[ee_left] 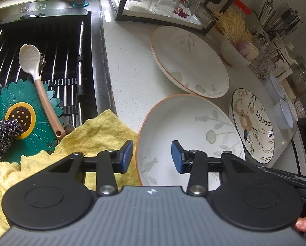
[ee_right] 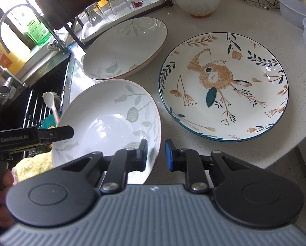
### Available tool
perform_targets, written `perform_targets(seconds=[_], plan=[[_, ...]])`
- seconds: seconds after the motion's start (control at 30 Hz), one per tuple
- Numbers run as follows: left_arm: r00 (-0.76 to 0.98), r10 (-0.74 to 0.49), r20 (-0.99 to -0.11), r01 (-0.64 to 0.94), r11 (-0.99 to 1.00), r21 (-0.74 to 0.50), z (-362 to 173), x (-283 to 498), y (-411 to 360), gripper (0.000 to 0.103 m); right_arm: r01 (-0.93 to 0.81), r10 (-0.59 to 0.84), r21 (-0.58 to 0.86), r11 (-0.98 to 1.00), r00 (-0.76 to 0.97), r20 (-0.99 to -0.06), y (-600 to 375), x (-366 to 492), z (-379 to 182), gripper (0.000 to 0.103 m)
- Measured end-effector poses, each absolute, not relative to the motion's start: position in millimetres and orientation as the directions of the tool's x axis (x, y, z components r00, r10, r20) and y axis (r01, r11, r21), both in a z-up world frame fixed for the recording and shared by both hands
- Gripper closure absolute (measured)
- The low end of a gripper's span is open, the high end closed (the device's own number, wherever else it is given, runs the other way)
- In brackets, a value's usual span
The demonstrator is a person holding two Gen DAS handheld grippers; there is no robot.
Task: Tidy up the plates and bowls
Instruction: 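Close the left gripper on the plate rim while the right gripper also clamps it, then lift the plate with both grippers and lower it onto the bird-painted plate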
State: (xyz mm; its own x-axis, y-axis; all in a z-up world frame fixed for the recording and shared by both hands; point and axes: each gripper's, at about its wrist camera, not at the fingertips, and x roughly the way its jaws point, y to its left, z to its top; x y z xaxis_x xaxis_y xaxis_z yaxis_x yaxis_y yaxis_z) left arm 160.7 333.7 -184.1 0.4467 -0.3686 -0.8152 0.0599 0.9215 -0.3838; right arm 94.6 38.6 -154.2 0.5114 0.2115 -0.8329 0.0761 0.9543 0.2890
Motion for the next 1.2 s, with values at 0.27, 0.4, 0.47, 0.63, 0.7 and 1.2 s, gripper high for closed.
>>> perform_targets(seconds=[0.27, 0.4, 0.47, 0.63, 0.7, 1.2], plan=[[0.419, -0.367, -0.830, 0.037, 0.921, -0.389, -196, 170, 341, 0.074, 0.061, 0.189, 0.258, 0.964, 0.524, -0.831, 45, 100, -157, 0.087], [0.423, -0.376, -0.825, 0.066, 0.920, -0.386, -196, 171, 340, 0.079, 0.054, 0.188, 0.255, 0.965, 0.531, -0.826, 44, 98, -157, 0.089], [0.417, -0.387, -0.823, 0.069, 0.916, -0.395, -195, 172, 338, 0.083, 0.055, 0.189, 0.255, 0.965, 0.525, -0.830, 44, 99, -156, 0.089], [0.413, -0.376, -0.830, 0.067, 0.921, -0.383, -191, 170, 339, 0.083, 0.041, 0.194, 0.254, 0.966, 0.530, -0.826, 47, 99, -152, 0.089], [0.412, -0.372, -0.832, 0.060, 0.922, -0.382, -188, 168, 341, 0.083, 0.033, 0.211, 0.269, 0.962, 0.533, -0.819, 45, 98, -148, 0.089], [0.462, -0.381, -0.801, -0.004, 0.902, -0.431, -143, 159, 351, 0.083, -0.076, 0.300, 0.313, 0.947, 0.562, -0.771, 39, 109, -105, 0.089]])
